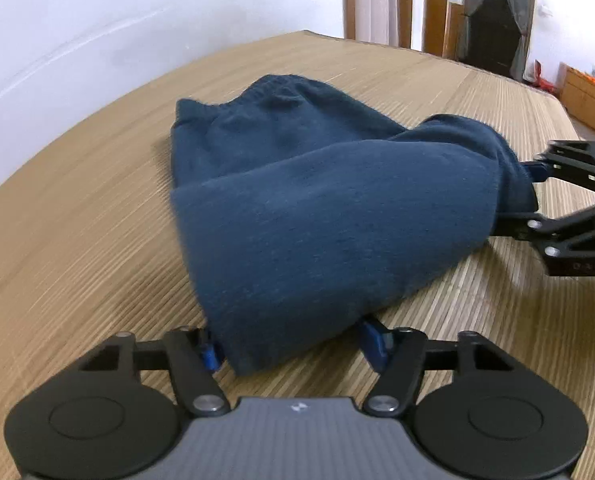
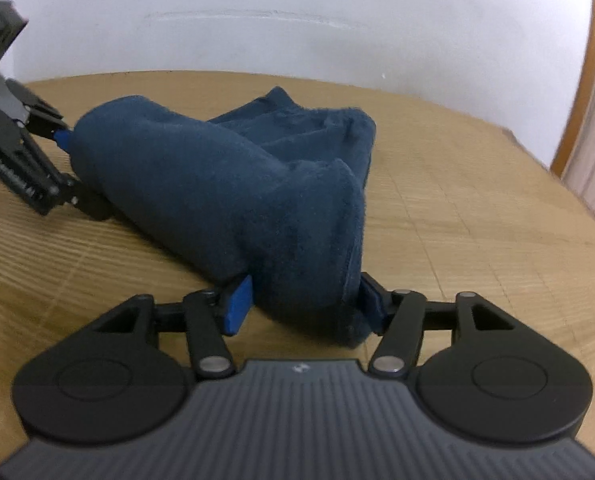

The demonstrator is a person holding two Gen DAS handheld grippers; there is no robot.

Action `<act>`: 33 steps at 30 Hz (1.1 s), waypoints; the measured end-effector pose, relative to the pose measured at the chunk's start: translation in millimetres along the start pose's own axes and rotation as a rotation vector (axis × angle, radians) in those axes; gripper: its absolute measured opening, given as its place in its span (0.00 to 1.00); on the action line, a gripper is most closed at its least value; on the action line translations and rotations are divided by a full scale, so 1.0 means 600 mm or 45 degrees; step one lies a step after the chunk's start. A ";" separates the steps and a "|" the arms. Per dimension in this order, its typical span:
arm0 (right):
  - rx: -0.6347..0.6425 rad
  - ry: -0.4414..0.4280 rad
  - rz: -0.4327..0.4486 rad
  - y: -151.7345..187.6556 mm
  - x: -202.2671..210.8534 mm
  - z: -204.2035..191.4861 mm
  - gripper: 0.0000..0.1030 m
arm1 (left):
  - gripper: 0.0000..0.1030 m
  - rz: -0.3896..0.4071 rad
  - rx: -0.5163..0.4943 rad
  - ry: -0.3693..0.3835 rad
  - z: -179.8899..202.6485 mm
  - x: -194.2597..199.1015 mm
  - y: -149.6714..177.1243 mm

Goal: Fold clothes
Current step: 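Pinch the roll with both grippers and roll it onto the waistband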

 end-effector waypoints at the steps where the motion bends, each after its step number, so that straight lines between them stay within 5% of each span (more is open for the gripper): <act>1: -0.009 -0.008 0.003 -0.003 0.004 -0.002 0.53 | 0.59 -0.003 -0.014 0.005 0.001 -0.002 -0.004; 6: -0.052 -0.049 0.019 -0.016 0.026 -0.013 0.28 | 0.52 -0.021 0.016 0.032 -0.001 0.018 -0.012; 16: -0.174 -0.139 0.109 -0.048 0.156 -0.056 0.25 | 0.51 -0.039 0.165 0.017 0.001 0.132 -0.030; 26: -0.173 -0.116 0.233 -0.097 0.049 -0.043 0.25 | 0.52 0.053 0.347 -0.118 -0.045 0.079 -0.109; 33: -0.132 -0.158 0.172 -0.106 -0.067 -0.039 0.25 | 0.67 -0.002 0.349 -0.303 -0.066 0.017 -0.137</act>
Point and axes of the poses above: each gripper's, at about its wrist camera, not at the fingertips, and x roughly against the way its jaws point, z to its right, y to its underside, the point moved 1 cm from there along -x, roughly the way its jaws point, and after that the axes turned 11 degrees about z, right-handed, at the moved point
